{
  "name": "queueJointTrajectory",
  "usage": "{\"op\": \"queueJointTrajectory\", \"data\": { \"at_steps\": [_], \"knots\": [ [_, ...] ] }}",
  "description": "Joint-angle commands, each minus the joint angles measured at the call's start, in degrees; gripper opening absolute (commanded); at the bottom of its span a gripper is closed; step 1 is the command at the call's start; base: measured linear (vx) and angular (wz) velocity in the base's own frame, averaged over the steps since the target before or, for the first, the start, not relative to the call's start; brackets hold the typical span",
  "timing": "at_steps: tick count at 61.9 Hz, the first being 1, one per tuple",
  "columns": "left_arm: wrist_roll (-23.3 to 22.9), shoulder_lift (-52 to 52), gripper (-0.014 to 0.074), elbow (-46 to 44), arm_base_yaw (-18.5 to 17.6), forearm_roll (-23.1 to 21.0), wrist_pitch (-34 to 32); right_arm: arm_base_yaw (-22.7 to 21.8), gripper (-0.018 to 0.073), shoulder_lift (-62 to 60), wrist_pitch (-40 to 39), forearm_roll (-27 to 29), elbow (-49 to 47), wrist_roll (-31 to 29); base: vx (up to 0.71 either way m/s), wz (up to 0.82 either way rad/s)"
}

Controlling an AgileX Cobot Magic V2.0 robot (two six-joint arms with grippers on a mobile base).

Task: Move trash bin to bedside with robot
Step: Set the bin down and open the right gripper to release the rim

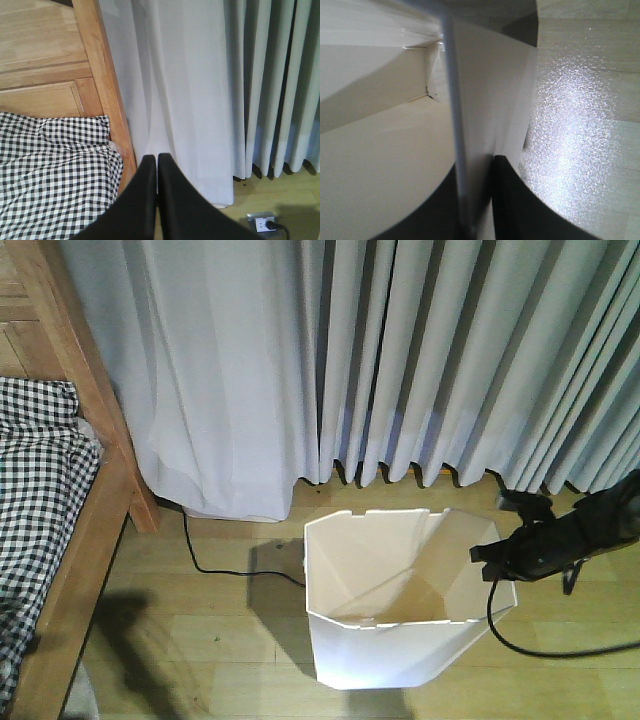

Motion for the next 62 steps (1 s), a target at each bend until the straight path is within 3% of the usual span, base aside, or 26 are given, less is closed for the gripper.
{"op": "queueJointTrajectory", "data": {
  "at_steps": [1,31,62],
  "knots": [
    [-0.46,-0.54,-0.0006,1.6,-0.34,-0.24,-4.23,-0.16,-0.0006,-0.12,9.68,2.2,-4.67,0.19,0.0,0.0],
    [-0.46,-0.54,-0.0006,1.6,-0.34,-0.24,-4.23,-0.1,-0.0006,17.78,9.71,2.69,-25.65,0.79,0.0,0.0],
    [-0.46,-0.54,-0.0006,1.6,-0.34,-0.24,-4.23,-0.03,0.0009,29.03,13.99,2.09,-41.66,9.55,0.0,0.0]
  ]
}}
